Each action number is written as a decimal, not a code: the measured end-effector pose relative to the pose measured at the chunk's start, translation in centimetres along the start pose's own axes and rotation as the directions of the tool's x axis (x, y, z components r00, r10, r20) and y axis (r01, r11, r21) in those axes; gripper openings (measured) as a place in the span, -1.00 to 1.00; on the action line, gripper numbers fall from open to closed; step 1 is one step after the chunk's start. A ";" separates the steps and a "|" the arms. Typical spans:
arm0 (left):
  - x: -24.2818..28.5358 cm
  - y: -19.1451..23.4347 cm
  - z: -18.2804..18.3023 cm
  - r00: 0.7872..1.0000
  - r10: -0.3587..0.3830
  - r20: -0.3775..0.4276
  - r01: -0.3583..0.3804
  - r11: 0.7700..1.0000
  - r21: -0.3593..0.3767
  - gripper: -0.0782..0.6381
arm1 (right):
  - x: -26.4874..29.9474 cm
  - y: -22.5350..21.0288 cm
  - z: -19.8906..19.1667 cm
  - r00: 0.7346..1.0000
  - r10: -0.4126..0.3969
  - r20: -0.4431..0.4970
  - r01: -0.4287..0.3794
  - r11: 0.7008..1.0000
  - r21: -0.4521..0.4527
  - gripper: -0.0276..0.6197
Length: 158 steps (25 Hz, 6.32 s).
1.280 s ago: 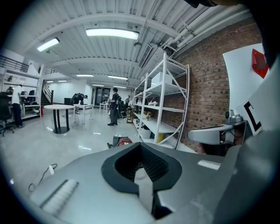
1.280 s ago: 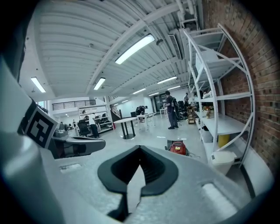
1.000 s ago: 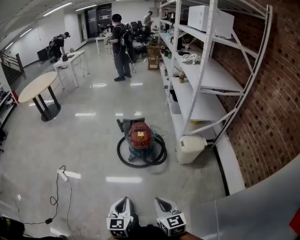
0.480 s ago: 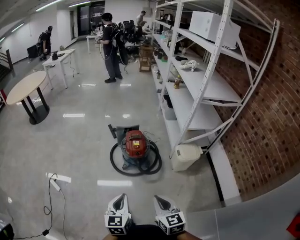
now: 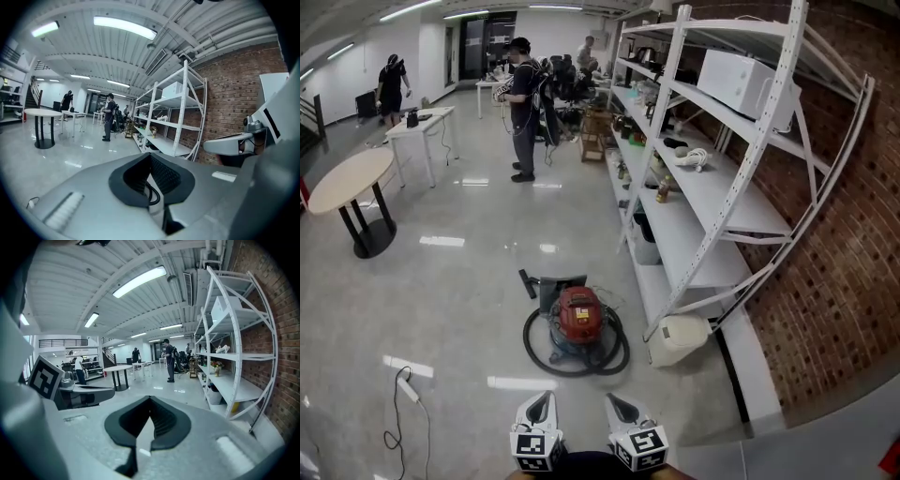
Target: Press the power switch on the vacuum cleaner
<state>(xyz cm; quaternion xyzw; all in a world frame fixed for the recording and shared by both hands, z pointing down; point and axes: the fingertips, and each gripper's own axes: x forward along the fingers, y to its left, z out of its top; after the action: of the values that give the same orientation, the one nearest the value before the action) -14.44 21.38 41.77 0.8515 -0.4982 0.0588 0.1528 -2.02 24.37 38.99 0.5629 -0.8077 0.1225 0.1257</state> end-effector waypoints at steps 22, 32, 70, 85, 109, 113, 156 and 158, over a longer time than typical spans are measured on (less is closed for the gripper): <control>6.2 8.6 2.5 0.992 0.125 0.018 -0.124 0.992 -0.024 -0.73 | 11.7 -1.6 2.8 0.997 0.070 -0.030 -0.071 0.997 -0.008 -0.94; 16.2 8.6 5.4 0.990 0.140 -0.004 -0.140 0.990 -0.004 -0.73 | 19.3 -9.5 4.2 0.994 0.106 -0.042 -0.104 0.994 0.036 -0.94; 43.4 11.0 -3.8 0.945 0.156 -0.286 -0.148 0.988 0.050 -0.73 | 39.1 -26.5 -9.2 0.887 0.090 -0.453 -0.084 0.996 0.032 -0.94; 48.0 14.4 -15.4 0.886 0.121 -0.448 -0.130 0.991 0.010 -0.73 | 47.0 -25.6 -21.8 0.758 0.100 -0.645 -0.054 0.994 0.091 -0.94; 50.9 17.7 -26.2 0.805 0.072 -0.589 -0.113 0.993 -0.033 -0.74 | 52.6 -25.8 -33.7 0.591 0.061 -0.804 0.042 0.993 0.107 -0.94; 50.9 17.9 -26.6 0.804 0.068 -0.590 -0.112 0.993 -0.038 -0.74 | 52.6 -26.0 -34.2 0.571 0.044 -0.820 0.046 0.995 0.085 -0.94; 45.5 13.1 -4.7 0.926 0.067 -0.372 -0.091 0.995 -0.048 -0.74 | 43.9 -23.9 -6.7 0.856 0.145 -0.496 -0.114 0.989 0.092 -0.94; 44.7 13.1 -3.0 0.933 0.094 -0.348 -0.118 0.992 -0.049 -0.74 | 43.5 -23.3 -4.4 0.874 0.176 -0.454 -0.156 0.984 0.081 -0.94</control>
<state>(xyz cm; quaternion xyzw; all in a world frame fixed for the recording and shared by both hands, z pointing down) -3.47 -20.79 58.55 0.7941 -0.5105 0.1979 0.2637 5.59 -20.13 59.28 0.4491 -0.7976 0.2790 0.2902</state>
